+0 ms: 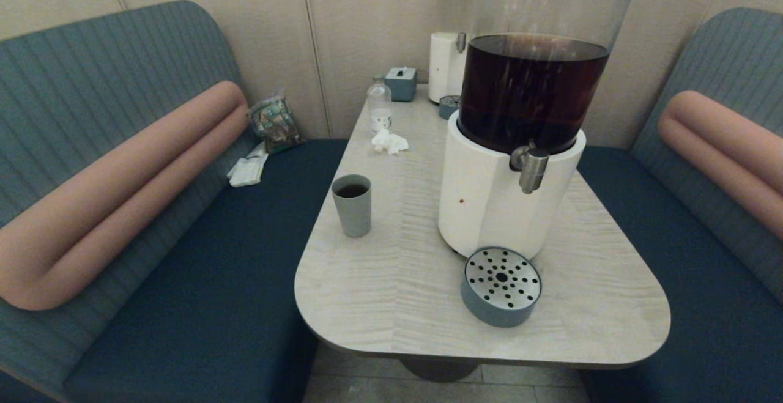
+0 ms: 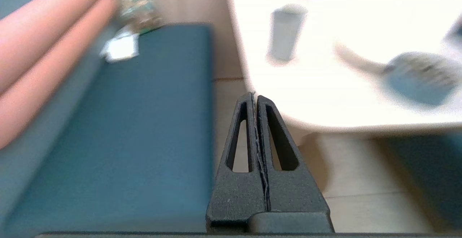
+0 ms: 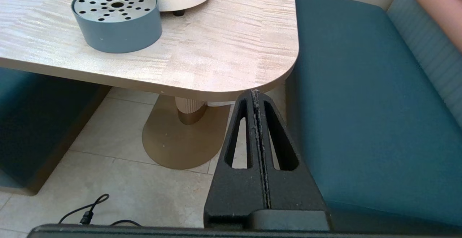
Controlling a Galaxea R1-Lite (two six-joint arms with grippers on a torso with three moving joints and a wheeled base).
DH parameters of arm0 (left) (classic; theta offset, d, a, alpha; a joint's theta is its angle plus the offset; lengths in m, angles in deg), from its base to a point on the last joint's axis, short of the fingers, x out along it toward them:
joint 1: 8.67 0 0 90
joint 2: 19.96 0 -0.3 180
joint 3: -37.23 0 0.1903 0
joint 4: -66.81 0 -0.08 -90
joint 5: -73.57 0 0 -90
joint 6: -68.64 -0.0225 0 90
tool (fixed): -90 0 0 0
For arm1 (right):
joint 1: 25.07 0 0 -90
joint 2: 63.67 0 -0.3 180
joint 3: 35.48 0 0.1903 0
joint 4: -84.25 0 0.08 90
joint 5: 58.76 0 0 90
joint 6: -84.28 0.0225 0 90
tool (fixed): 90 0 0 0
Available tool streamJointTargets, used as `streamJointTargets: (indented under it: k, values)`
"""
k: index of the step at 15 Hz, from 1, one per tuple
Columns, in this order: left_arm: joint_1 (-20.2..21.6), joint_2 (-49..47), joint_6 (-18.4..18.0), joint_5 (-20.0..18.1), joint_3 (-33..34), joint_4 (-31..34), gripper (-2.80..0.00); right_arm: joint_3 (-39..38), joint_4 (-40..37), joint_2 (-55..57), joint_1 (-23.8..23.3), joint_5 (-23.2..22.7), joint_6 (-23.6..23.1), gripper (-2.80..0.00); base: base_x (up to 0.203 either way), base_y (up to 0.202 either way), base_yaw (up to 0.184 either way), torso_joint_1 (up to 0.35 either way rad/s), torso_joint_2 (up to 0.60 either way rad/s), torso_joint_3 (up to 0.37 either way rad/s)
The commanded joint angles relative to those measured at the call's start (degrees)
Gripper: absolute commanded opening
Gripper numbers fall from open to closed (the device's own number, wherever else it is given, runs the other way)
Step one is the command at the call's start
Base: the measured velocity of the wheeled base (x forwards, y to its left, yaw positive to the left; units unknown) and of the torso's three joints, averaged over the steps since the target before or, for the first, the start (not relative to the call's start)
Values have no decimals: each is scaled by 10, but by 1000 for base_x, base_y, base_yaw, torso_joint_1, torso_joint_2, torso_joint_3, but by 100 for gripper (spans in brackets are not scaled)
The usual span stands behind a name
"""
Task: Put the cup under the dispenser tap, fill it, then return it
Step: Pick up the cup
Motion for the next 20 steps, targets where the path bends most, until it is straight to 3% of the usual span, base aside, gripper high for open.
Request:
streamJointTargets:
  k: [1, 2, 5, 8, 10, 11, 14, 15, 18, 19, 20]
  values:
    - [-12, -159, 19, -16, -72, -27, -280, 0, 0, -1, 0, 0, 0, -280, 0, 0, 0, 0, 0, 0]
    - [-17, -224, 26, -26, -97, -56, 0, 0, 0, -1, 0, 0, 0, -280, 0, 0, 0, 0, 0, 0]
    - [-26, -401, 34, -89, -139, -172, 0, 0, 0, -1, 0, 0, 0, -280, 0, 0, 0, 0, 0, 0]
    - [-30, -555, 39, -178, -157, -299, 0, 0, 0, -1, 0, 0, 0, -280, 0, 0, 0, 0, 0, 0]
    - [-31, -637, 67, -227, -162, -378, 0, 0, 0, -1, -1, 0, 0, -280, 0, 0, 0, 0, 0, 0]
    - [-32, -669, 121, -243, -162, -424, 0, 0, 0, -1, 0, 0, 0, -280, 0, 0, 0, 0, 0, 0]
    - [-34, -716, 355, -261, -162, -517, 0, 0, 0, -1, 0, 0, 0, -280, 0, 0, 0, 0, 0, 0]
    - [-34, -720, 408, -264, -161, -529, 0, 0, 0, -1, 0, 0, 0, -280, 0, 0, 0, 0, 0, 0]
    - [-35, -719, 543, -265, -164, -537, 0, 0, 0, -1, 0, 0, 0, -280, 0, 0, 0, 0, 0, 0]
    - [-34, -724, 562, -263, -161, -539, 0, 0, 0, -1, 0, 0, 0, -280, 0, 0, 0, 0, 0, 0]
    - [-33, -735, 538, -262, -158, -539, 0, 0, 0, -1, 0, 0, 0, -280, 0, 0, 0, 0, 0, 0]
